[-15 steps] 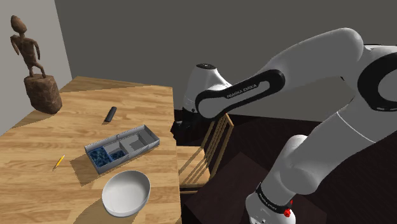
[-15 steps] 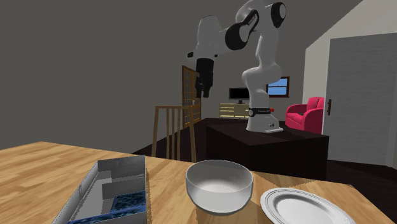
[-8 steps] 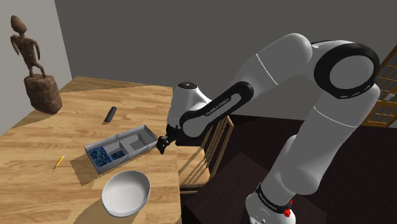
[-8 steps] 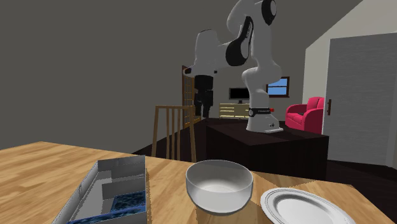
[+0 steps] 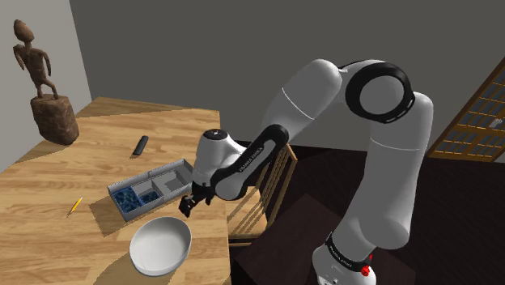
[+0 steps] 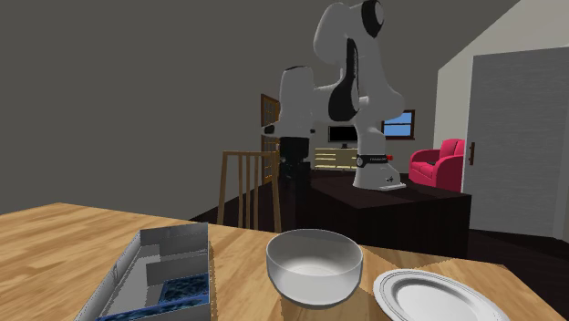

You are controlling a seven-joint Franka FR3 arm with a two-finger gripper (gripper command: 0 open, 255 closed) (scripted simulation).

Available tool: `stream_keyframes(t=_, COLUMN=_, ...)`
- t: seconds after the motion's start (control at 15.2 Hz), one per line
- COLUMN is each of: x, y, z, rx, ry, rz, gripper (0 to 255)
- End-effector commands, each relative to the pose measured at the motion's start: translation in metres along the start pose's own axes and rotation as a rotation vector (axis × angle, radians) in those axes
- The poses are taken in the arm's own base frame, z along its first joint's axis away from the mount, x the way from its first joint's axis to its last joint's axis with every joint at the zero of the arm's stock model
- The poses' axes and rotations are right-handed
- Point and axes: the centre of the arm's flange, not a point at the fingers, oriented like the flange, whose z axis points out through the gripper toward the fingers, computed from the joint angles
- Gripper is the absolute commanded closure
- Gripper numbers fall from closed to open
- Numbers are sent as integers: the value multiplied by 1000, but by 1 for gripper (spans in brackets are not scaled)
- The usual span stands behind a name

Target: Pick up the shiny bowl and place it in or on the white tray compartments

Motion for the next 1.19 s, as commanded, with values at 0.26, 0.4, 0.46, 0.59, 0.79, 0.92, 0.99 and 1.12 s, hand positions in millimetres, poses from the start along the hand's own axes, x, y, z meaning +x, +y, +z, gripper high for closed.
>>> stream_keyframes(t=0.26, x=10, y=-34, z=60, rx=15, ry=-11, rz=-13, gripper=0)
stream_keyframes(t=0.4, x=10, y=-35, z=71, rx=15, ry=-11, rz=-13, gripper=0)
stream_keyframes(t=0.46, x=10, y=-35, z=76, rx=15, ry=-11, rz=-13, gripper=0)
stream_keyframes(t=0.59, x=10, y=-35, z=86, rx=15, ry=-11, rz=-13, gripper=0)
stream_keyframes(t=0.79, x=10, y=-35, z=95, rx=15, ry=-11, rz=-13, gripper=0)
stream_keyframes(t=0.92, x=10, y=-35, z=95, rx=15, ry=-11, rz=-13, gripper=0)
stream_keyframes(t=0.99, x=10, y=-35, z=95, rx=15, ry=-11, rz=-13, gripper=0)
stream_keyframes(t=1.12, x=10, y=-35, z=95, rx=15, ry=-11, rz=-13, gripper=0)
